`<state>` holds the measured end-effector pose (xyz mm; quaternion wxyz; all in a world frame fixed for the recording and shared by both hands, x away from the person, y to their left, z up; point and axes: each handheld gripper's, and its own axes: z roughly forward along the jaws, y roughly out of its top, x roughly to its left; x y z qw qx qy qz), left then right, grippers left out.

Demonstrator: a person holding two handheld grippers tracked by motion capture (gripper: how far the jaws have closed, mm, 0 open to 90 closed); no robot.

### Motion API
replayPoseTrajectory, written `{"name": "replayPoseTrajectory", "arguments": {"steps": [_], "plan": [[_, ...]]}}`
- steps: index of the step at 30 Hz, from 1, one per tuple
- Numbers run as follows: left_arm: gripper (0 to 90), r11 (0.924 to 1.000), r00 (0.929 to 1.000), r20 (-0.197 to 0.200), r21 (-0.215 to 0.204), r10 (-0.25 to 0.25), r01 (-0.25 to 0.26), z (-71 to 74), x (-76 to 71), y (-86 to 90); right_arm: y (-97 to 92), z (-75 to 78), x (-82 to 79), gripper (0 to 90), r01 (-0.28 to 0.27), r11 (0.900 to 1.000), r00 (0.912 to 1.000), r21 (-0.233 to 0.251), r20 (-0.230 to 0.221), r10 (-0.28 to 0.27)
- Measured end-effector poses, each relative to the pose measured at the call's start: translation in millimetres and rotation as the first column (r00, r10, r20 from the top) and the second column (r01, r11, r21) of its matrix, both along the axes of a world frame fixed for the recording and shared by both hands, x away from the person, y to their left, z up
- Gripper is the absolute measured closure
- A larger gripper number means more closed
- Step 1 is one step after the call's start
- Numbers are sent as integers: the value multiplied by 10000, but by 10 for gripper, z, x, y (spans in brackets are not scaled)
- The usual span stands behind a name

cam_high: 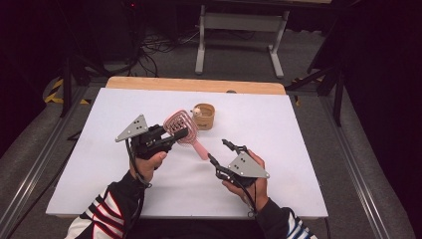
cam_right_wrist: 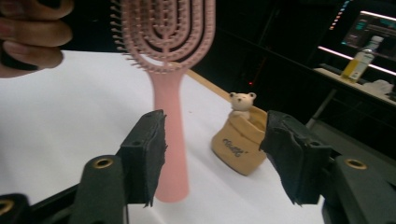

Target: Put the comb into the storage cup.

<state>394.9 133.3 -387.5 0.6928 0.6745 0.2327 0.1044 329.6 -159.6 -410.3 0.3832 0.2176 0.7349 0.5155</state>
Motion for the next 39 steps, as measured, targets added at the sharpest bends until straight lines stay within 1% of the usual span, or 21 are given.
{"name": "replayPoseTrajectory", "arguments": {"steps": [2,4,5,8,9,10,11,15,17,19,20,21,22,23,26,27,30,34,35,37,39], "plan": [[631,10000,10000,2,-2,19,-19,-3,3,22,-23,8,5,360,31,10000,10000,94,-12,-31],[631,10000,10000,-35,37,43,-43,-8,0,34,-82,28,9,316,170,9995,9998,250,37,-171],[631,9999,10000,4,136,90,-90,-9,1,51,-105,36,13,308,178,9994,9998,304,50,-179],[631,9998,9999,46,137,147,-148,-8,-1,69,-145,48,20,287,340,9989,9994,324,109,-343],[631,9997,9998,35,170,181,-182,-5,-2,79,-172,52,28,259,323,9986,9994,430,102,-327],[631,9996,9997,57,199,220,-221,-4,-1,86,-194,55,39,247,326,9985,9995,436,3,-326],[631,9995,9997,81,196,239,-241,-4,-1,89,-219,51,43,231,522,9980,9986,367,53,-524],[631,9990,9993,123,237,366,-369,3,-2,122,-282,35,51,185,587,9970,9983,504,3,-588],[631,9989,9992,133,278,366,-370,9,-4,134,-314,28,56,152,515,9962,9987,702,-82,-510],[631,9986,9989,172,292,443,-448,14,-7,141,-326,25,58,144,553,9959,9985,722,-69,-550],[631,9985,9987,208,277,469,-475,19,-4,152,-342,20,58,123,582,9954,9983,756,-67,-578],[631,9983,9984,243,265,506,-512,25,-6,166,-376,12,59,109,599,9943,9982,877,-156,-587],[631,9983,9984,243,265,506,-512,25,-6,166,-376,12,59,109,599,9943,9982,877,-156,-587],[632,9977,9979,276,312,593,-602,34,-7,179,-387,3,64,84,782,9945,9969,702,-170,-772],[632,9977,9978,272,280,609,-617,39,-4,200,-411,-14,68,65,841,9945,9963,632,-223,-828],[631,9975,9976,282,298,634,-643,41,-3,205,-431,-26,70,57,906,9946,9956,508,-276,-893],[632,9970,9969,320,271,714,-723,49,-2,227,-442,-34,70,49,992,9941,9949,438,-233,-982],[631,9963,9960,368,258,814,-824,68,-2,258,-495,-55,66,44,1054,9938,9942,355,-251,-1046],[631,9959,9957,368,265,849,-859,73,-4,267,-517,-63,64,44,1146,9930,9932,275,-253,-1139],[631,9957,9952,386,195,898,-906,87,-2,289,-550,-75,61,41,1151,9930,9930,269,-309,-1143],[632,9950,9944,424,198,970,-979,102,-3,306,-590,-92,58,42,1321,9911,9909,187,-271,-1316]]}}
